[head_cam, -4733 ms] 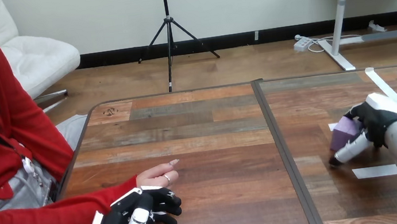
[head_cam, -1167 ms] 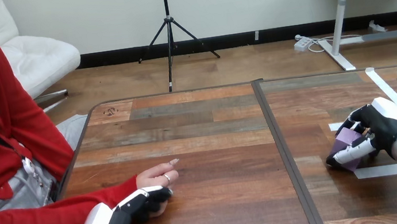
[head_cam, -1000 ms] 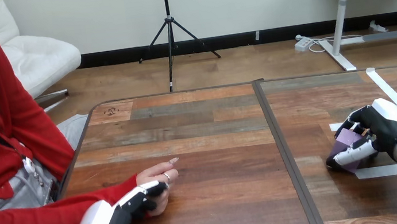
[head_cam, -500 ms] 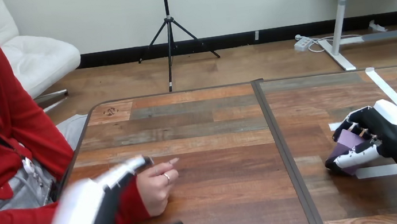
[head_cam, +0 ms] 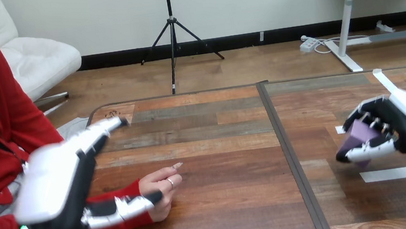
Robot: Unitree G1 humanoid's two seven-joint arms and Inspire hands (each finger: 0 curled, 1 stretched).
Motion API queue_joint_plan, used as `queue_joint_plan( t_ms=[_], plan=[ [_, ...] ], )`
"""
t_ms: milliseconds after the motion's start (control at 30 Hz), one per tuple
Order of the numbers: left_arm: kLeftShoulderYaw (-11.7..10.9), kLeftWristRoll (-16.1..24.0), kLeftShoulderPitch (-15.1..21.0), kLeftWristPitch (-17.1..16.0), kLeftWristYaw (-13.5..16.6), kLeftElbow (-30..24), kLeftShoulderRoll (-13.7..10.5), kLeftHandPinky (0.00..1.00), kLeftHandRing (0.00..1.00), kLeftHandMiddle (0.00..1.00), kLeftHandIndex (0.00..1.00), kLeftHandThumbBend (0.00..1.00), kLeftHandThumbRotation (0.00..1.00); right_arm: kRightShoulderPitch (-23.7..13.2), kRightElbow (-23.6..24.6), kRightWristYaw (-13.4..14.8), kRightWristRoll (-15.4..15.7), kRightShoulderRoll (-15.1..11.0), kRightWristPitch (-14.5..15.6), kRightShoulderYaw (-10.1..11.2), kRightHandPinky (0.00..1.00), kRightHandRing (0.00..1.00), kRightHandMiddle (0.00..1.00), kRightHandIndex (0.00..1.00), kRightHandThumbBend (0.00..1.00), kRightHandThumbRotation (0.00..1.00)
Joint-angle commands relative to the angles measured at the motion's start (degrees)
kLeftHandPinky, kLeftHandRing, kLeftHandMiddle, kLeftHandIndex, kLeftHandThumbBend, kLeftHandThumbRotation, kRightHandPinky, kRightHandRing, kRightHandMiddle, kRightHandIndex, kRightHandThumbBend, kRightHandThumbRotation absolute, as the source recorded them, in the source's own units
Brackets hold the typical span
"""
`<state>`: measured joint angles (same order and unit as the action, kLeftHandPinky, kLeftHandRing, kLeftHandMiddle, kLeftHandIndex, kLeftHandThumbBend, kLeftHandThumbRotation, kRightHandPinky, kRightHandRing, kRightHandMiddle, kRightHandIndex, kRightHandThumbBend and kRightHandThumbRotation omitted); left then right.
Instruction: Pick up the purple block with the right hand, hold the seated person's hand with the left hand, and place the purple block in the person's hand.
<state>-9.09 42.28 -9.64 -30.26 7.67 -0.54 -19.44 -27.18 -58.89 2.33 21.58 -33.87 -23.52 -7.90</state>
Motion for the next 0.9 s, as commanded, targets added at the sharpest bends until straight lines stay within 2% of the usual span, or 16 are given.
queue_joint_plan(
  t_ms=[0,467,667,867],
  plan=[
    [0.7,0.6,3.4,1.1,1.3,-1.9,-2.5,0.76,0.8,0.83,0.82,1.0,0.37,-1.0,6.5,0.1,-1.7,-2.3,-1.0,2.4,0.35,0.39,0.45,0.5,0.66,0.0],
    [2.8,1.7,5.5,3.8,1.2,-0.5,-5.7,0.75,0.81,0.84,0.84,1.0,0.37,0.4,8.9,-0.5,-2.6,-2.7,-0.6,3.1,0.37,0.4,0.45,0.5,0.65,0.0],
    [4.2,3.0,6.8,4.7,1.2,1.2,-7.3,0.74,0.8,0.83,0.83,1.0,0.4,0.6,9.4,-0.6,-2.8,-2.7,-0.4,3.3,0.38,0.41,0.46,0.5,0.65,0.0],
    [6.0,3.5,8.6,5.9,-0.2,3.6,-8.9,0.72,0.77,0.81,0.79,1.0,0.4,0.7,10.0,-0.7,-2.7,-2.7,-0.5,3.5,0.39,0.41,0.47,0.5,0.65,0.0]
  ],
)
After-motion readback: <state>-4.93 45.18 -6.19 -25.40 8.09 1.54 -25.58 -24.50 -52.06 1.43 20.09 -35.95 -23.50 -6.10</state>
